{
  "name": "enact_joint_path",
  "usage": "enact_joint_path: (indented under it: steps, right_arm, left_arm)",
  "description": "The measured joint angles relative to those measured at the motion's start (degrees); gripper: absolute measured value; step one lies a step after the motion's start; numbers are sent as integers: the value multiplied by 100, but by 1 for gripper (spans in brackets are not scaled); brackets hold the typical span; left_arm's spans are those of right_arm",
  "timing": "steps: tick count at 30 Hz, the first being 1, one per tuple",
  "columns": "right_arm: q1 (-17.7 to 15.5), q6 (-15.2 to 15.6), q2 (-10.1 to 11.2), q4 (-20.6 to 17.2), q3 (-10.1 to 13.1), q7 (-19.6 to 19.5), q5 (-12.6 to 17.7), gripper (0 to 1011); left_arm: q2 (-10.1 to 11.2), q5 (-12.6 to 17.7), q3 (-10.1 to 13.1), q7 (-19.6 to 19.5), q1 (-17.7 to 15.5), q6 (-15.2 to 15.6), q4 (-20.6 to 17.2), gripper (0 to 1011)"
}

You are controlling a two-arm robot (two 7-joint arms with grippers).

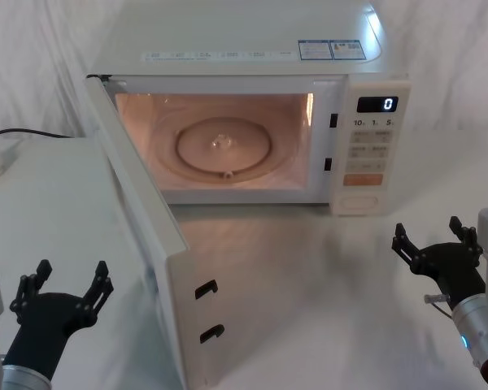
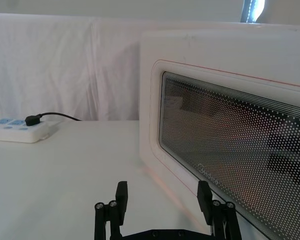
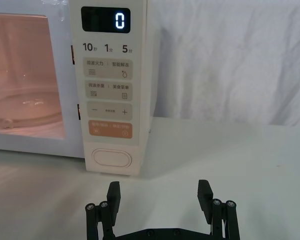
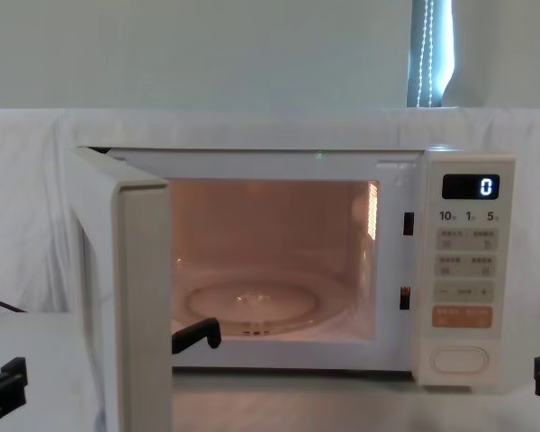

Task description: Press the button to open the microwave door with one hand; close the microwave door with the other hand.

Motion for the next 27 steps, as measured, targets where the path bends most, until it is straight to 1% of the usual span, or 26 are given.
enact_joint_path:
  steps: [1,3,4,6,7,10,11,13,14,16,18,21,22,23,24,26,27]
  right_arm:
    - [0,0,0,0,0,0,0,1002]
    - [0,0,0,0,0,0,0,1002]
    - [0,0,0,0,0,0,0,1002]
    - [0,0,0,0,0,0,0,1002]
    - [0,0,0,0,0,0,0,1002]
    - [0,0,0,0,0,0,0,1002]
    - [0,0,0,0,0,0,0,1002]
    - [0,0,0,0,0,0,0,1002]
    - [0,0,0,0,0,0,0,1002]
    - [0,0,0,0,0,0,0,1002]
    - [0,0,0,0,0,0,0,1002]
    - [0,0,0,0,0,0,0,1002]
    - [0,0,0,0,0,0,0,1002]
    - [0,0,0,0,0,0,0,1002]
    - [0,0,0,0,0,0,0,1002]
    - [0,0,0,0,0,0,0,1002]
    - [0,0,0,0,0,0,0,1002]
  left_arm:
    - [0,0,0,0,0,0,0,907]
    - [0,0,0,0,0,0,0,822]
    - [0,0,0,0,0,0,0,822]
    - [0,0,0,0,0,0,0,769]
    - [0,0,0,0,0,0,0,714]
    - [-1,0,0,0,0,0,0,651]
    - [0,0,0,0,0,0,0,590]
    - [0,0,0,0,0,0,0,550]
    - [0,0,0,0,0,0,0,485]
    - [0,0,0,0,0,0,0,442]
    - [0,0,0,0,0,0,0,357]
    - [0,0,0,0,0,0,0,296]
    - [0,0,0,0,0,0,0,262]
    - [0,0,0,0,0,0,0,195]
    - [0,0,0,0,0,0,0,179]
    - [0,0,0,0,0,0,0,100]
    - [0,0,0,0,0,0,0,81]
